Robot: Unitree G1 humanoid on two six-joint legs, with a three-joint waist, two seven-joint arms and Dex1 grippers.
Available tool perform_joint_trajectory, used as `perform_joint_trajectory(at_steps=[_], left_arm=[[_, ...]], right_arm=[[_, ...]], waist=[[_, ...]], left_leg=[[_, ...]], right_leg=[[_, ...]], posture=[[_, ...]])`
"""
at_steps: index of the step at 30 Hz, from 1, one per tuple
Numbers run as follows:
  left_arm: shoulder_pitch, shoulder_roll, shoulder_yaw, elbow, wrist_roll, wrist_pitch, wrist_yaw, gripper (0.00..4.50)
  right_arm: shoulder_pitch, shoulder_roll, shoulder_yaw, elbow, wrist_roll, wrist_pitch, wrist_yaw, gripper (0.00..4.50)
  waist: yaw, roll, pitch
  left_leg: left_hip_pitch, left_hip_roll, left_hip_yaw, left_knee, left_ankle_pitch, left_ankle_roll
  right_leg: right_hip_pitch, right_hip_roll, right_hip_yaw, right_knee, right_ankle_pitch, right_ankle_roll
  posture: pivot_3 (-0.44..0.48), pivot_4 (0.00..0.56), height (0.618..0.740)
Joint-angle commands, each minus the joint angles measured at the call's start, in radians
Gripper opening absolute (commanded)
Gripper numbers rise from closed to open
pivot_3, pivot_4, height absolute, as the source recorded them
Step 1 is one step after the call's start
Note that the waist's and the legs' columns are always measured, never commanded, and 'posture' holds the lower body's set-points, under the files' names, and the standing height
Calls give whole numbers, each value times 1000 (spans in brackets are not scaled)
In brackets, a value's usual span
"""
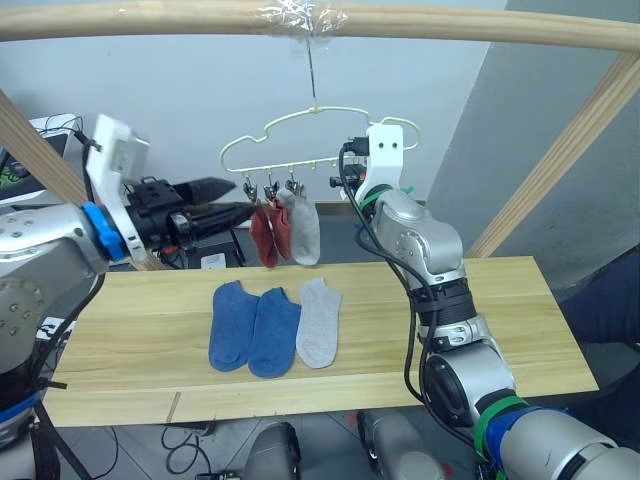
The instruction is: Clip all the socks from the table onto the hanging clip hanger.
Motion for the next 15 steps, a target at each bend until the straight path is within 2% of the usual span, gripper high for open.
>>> perform_joint_trajectory(at_steps=[1,3,4,6,11,15], left_arm=[[8,-4,-34,-22,44,-2,25,2589],[38,-20,-67,-27,81,-26,27,2589],[51,-37,-77,-26,98,-38,38,2751],[91,-83,-113,-14,143,-65,60,3137],[163,-182,-247,9,285,-133,107,4483],[157,-280,-353,101,428,-227,155,4483]], right_arm=[[-15,-7,8,-59,-9,3,2,13],[-14,-8,10,-64,-8,7,4,13],[-14,-9,10,-67,-7,10,4,4],[-14,-10,14,-73,-7,13,7,0],[-22,-12,15,-82,-4,20,11,0],[-26,-13,17,-92,-3,26,14,0]], waist=[[0,0,0],[-1,0,0],[-1,0,0],[-1,0,0],[0,0,0],[0,0,0]], left_leg=[[0,0,0,0,0,0],[0,0,0,0,0,0],[0,0,0,0,0,0],[0,0,0,0,0,0],[0,0,0,0,0,0],[0,0,0,0,0,0]], right_leg=[[0,0,0,0,0,0],[0,0,0,0,0,0],[0,0,0,0,0,0],[0,0,0,0,0,0],[0,-1,1,0,0,0],[0,-1,1,1,0,0]], posture=[[-201,205,740],[-202,206,740],[-202,206,740],[-206,208,740],[-210,211,740],[-221,213,740]])
